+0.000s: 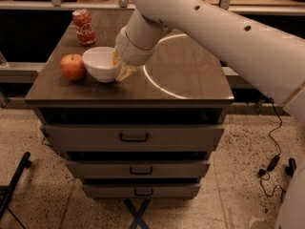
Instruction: Move white bowl near apple
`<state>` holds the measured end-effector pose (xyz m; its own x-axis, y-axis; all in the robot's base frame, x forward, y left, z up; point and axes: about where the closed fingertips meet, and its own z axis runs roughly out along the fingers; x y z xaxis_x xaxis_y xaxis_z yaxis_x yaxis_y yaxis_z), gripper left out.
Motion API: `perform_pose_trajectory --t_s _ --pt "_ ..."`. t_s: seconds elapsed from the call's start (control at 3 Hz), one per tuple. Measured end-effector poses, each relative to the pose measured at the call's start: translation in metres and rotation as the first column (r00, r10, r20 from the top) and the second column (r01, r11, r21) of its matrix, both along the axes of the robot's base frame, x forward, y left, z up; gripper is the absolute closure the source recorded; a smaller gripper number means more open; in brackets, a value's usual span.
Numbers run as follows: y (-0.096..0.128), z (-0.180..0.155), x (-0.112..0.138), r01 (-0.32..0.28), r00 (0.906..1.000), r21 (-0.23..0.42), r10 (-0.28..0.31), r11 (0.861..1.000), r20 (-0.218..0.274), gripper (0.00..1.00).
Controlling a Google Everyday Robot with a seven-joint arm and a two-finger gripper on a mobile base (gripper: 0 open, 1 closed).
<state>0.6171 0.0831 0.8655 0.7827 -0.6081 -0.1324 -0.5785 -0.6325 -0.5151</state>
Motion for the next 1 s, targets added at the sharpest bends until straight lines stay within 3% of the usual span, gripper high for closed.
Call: perform_pose_trajectory --t_s 1.0 --pt "0.0032 -0.0037 -0.0014 -0.007 1.0 -0.003 0.007 1.0 -0.006 0.04"
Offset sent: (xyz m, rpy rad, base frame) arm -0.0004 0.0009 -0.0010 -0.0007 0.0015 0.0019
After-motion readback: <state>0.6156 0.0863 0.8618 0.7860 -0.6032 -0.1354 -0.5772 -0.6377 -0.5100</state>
